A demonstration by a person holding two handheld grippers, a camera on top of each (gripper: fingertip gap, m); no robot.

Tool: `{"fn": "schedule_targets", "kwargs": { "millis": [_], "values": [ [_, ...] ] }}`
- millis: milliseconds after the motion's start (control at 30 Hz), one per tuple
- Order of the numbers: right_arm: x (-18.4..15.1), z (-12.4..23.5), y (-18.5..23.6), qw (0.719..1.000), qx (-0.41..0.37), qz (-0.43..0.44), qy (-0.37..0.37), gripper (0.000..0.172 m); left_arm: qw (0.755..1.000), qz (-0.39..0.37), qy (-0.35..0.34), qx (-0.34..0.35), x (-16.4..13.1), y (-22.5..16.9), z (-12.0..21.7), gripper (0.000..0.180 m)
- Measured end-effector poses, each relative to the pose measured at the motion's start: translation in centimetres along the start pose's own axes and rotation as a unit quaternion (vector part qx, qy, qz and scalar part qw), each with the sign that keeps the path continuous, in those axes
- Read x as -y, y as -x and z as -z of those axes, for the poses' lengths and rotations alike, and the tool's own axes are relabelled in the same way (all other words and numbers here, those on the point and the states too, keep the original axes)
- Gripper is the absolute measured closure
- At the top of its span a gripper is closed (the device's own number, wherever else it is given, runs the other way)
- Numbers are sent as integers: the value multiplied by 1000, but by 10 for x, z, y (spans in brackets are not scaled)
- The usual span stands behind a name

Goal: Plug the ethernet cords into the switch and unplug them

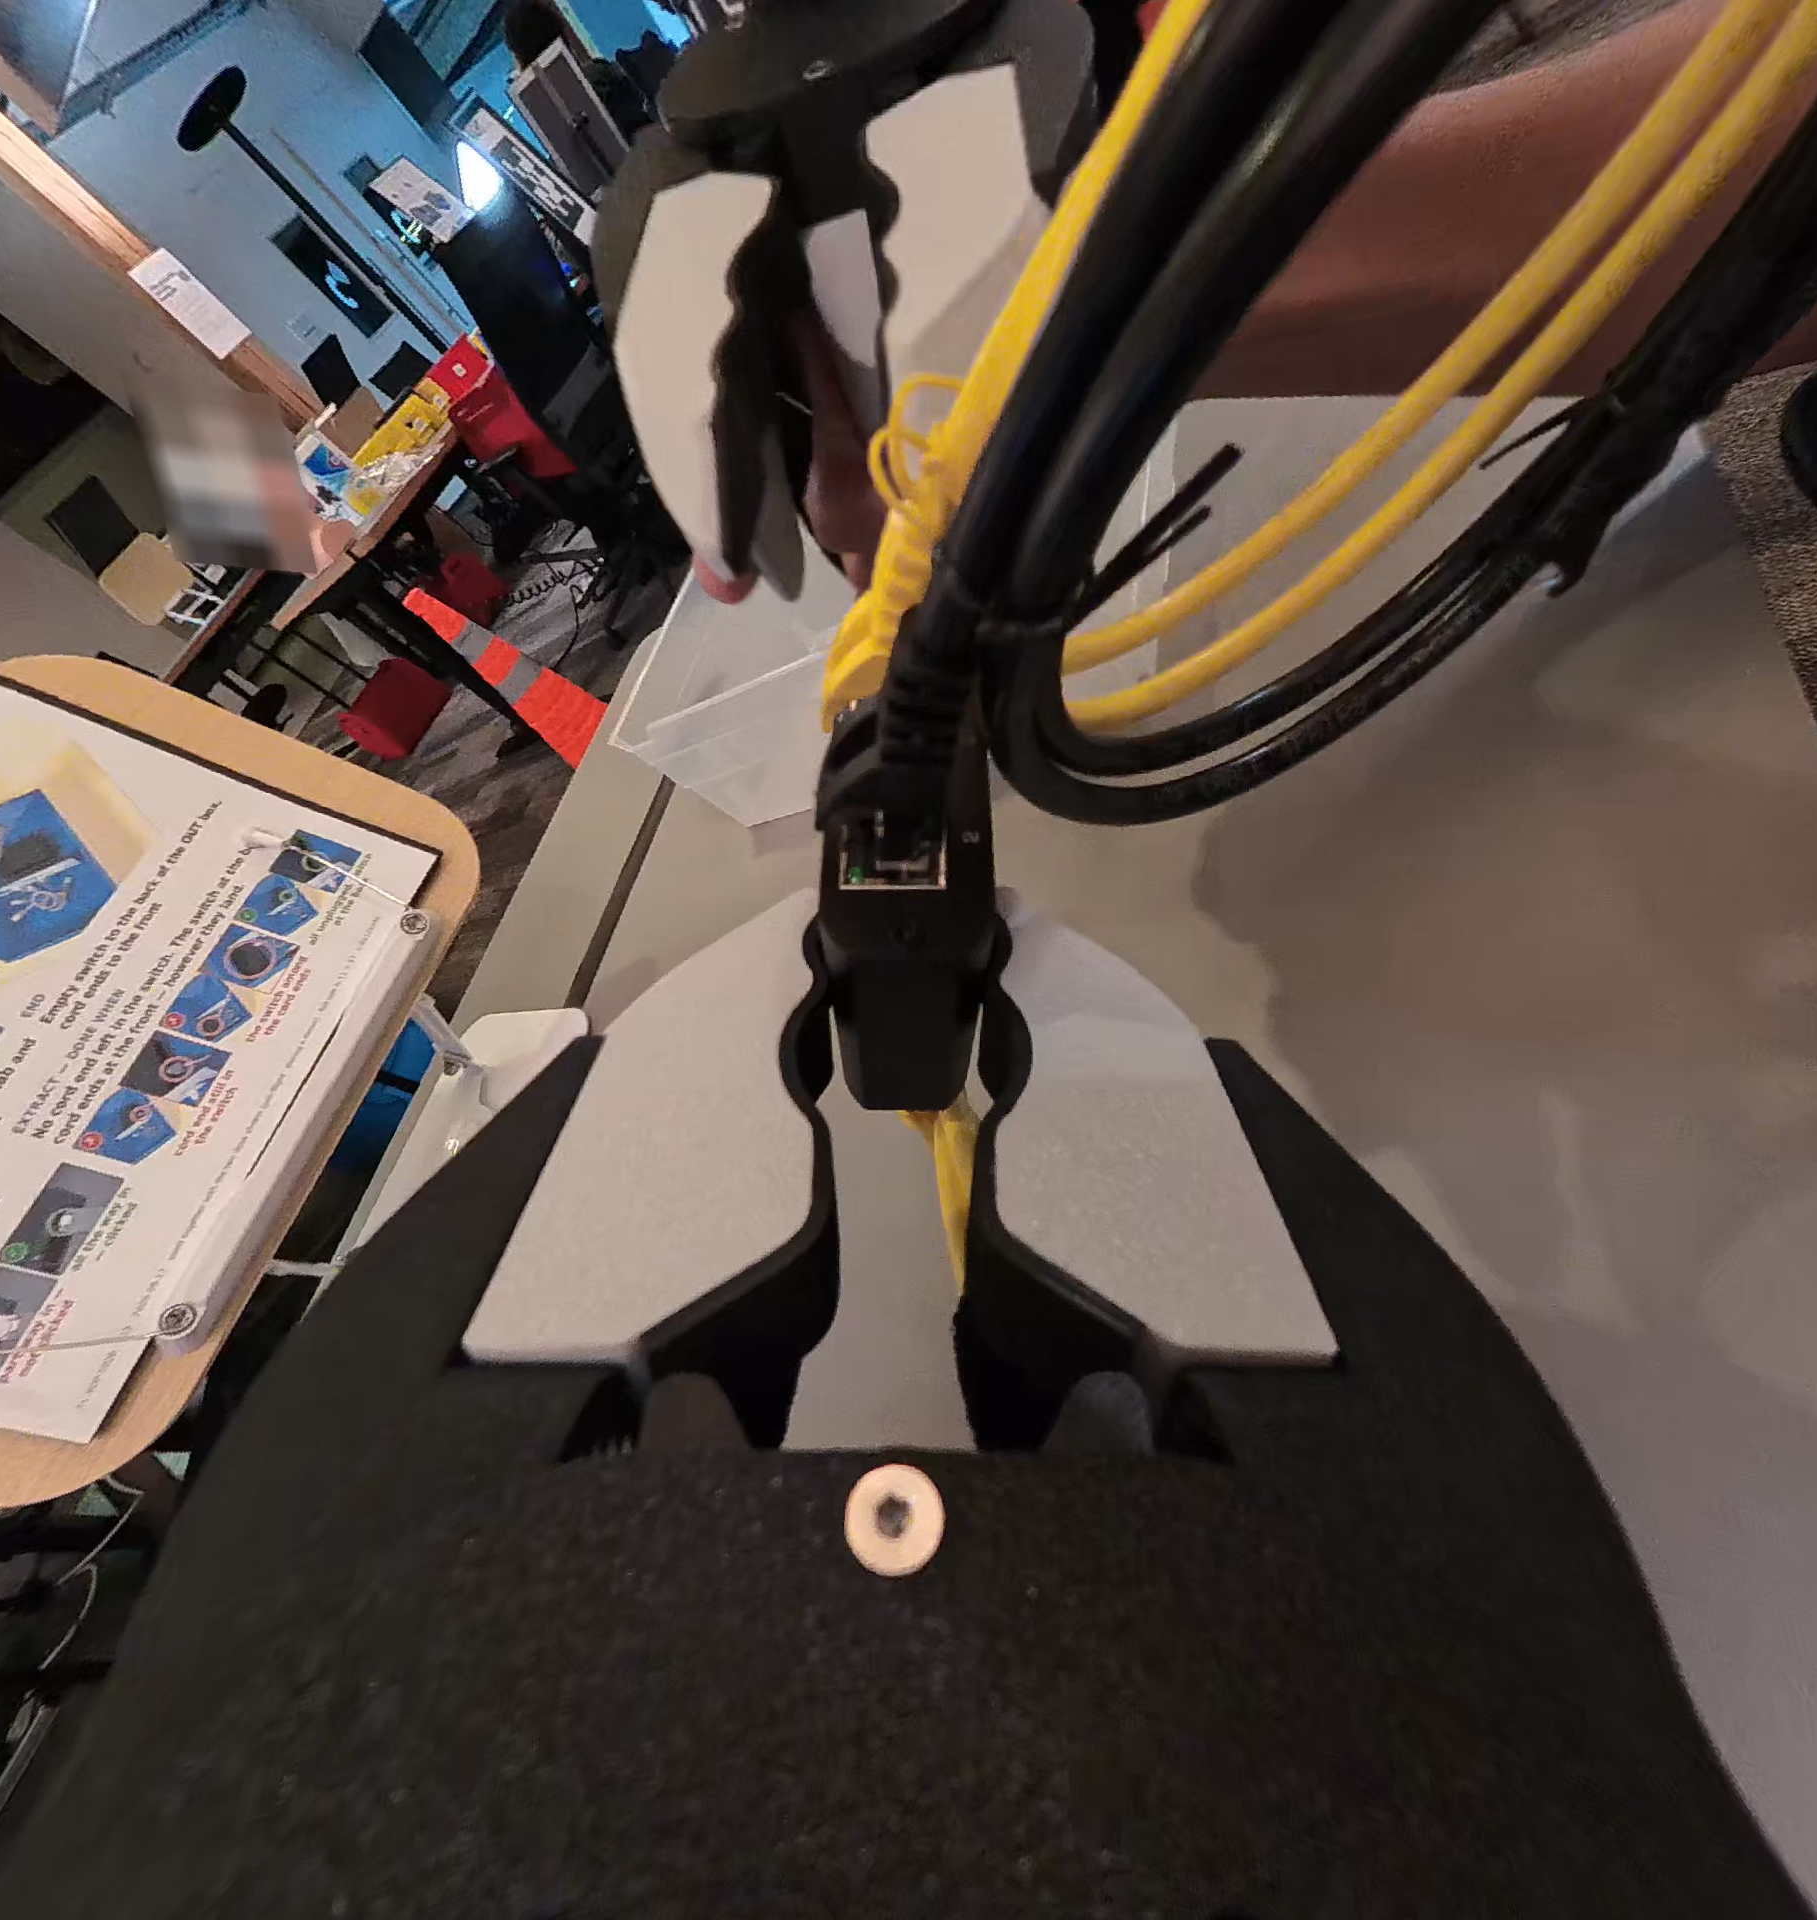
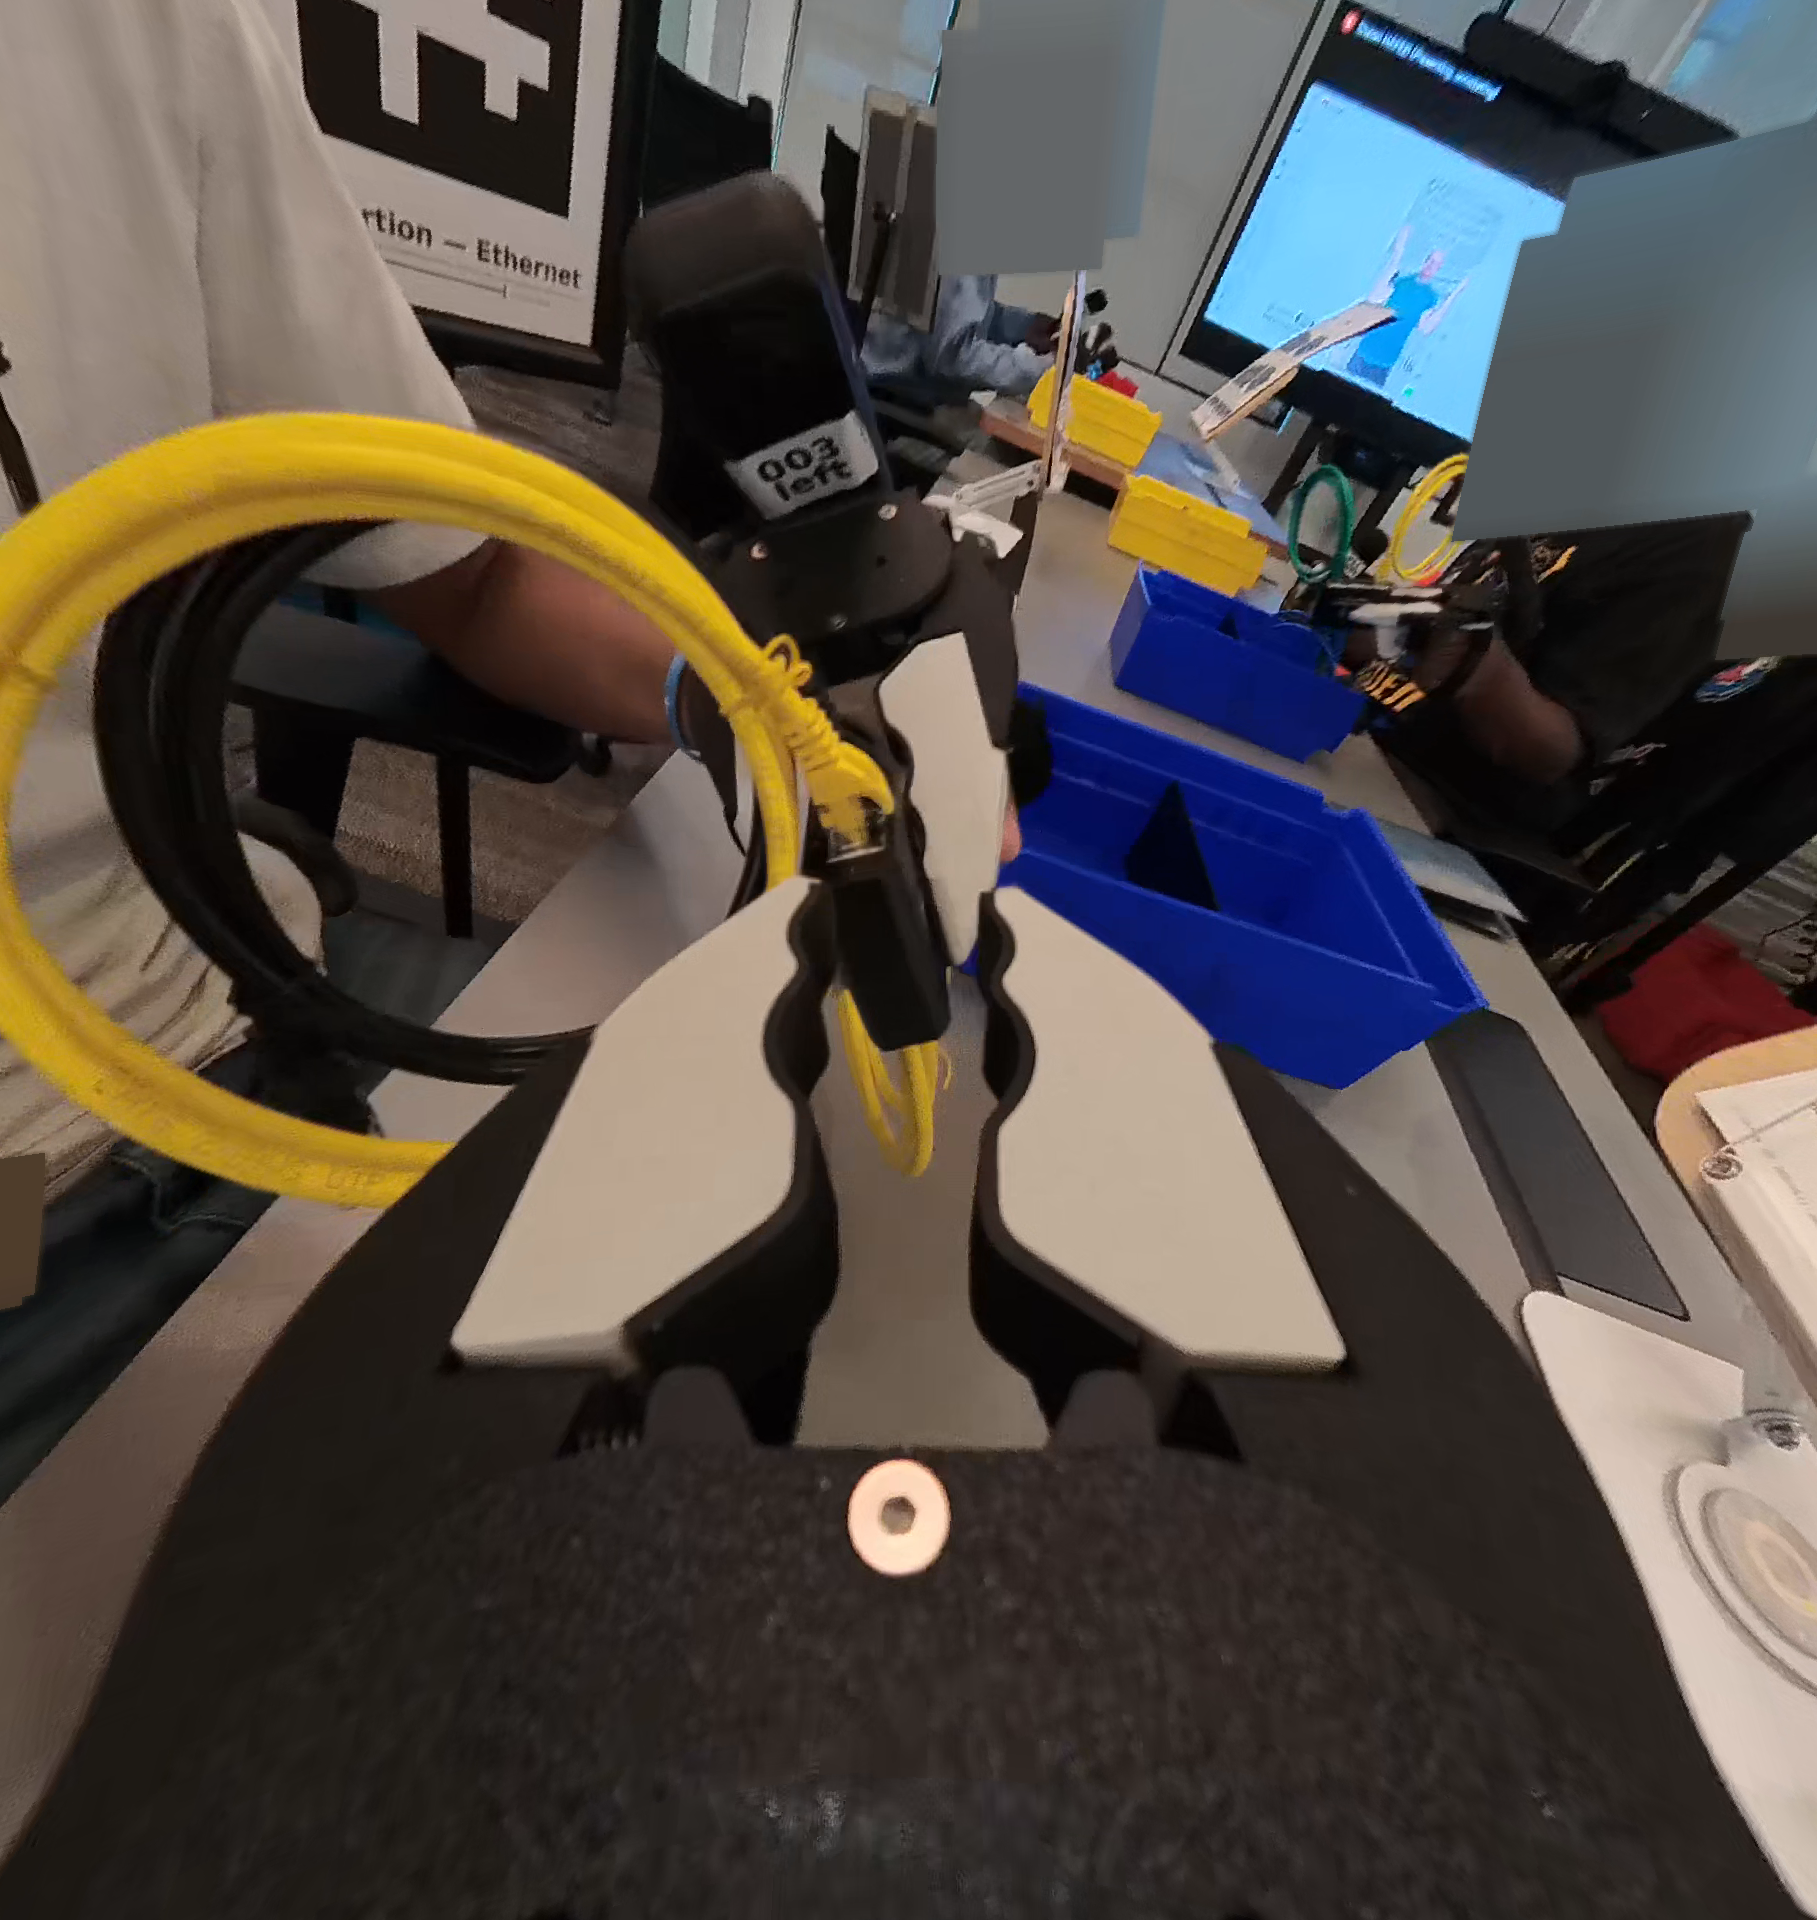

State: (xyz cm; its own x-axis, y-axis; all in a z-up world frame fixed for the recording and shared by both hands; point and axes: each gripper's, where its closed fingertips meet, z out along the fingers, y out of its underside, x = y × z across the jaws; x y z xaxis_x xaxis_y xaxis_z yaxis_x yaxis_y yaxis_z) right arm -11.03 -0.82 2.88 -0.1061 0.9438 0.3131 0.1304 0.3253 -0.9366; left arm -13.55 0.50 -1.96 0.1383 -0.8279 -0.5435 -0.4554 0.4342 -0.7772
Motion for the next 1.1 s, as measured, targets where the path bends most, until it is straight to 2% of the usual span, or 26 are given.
{"fn": "schedule_targets", "kwargs": {
  "millis": [133, 233, 533, 833, 1100],
  "values": [
    [-6, -19, 8, 998, 2, 43, 41, 147, 1000, 2, -4, -10, 3, -6, -5, 157],
    [-3, -27, 10, 997, 0, 61, 41, 151, 1000, 9, -2, -11, 2, -5, -5, 157],
    [-8, -38, 11, 998, 1, 53, 28, 157, 994, 84, -3, -72, -2, -13, -9, 157],
    [-11, -41, 7, 998, -16, 53, 29, 159, 995, 80, -10, -64, -6, -9, -8, 156],
    [-12, -40, 13, 998, -1, 45, 49, 160, 989, 98, -31, -103, -1, -20, -9, 156]
  ]
}}
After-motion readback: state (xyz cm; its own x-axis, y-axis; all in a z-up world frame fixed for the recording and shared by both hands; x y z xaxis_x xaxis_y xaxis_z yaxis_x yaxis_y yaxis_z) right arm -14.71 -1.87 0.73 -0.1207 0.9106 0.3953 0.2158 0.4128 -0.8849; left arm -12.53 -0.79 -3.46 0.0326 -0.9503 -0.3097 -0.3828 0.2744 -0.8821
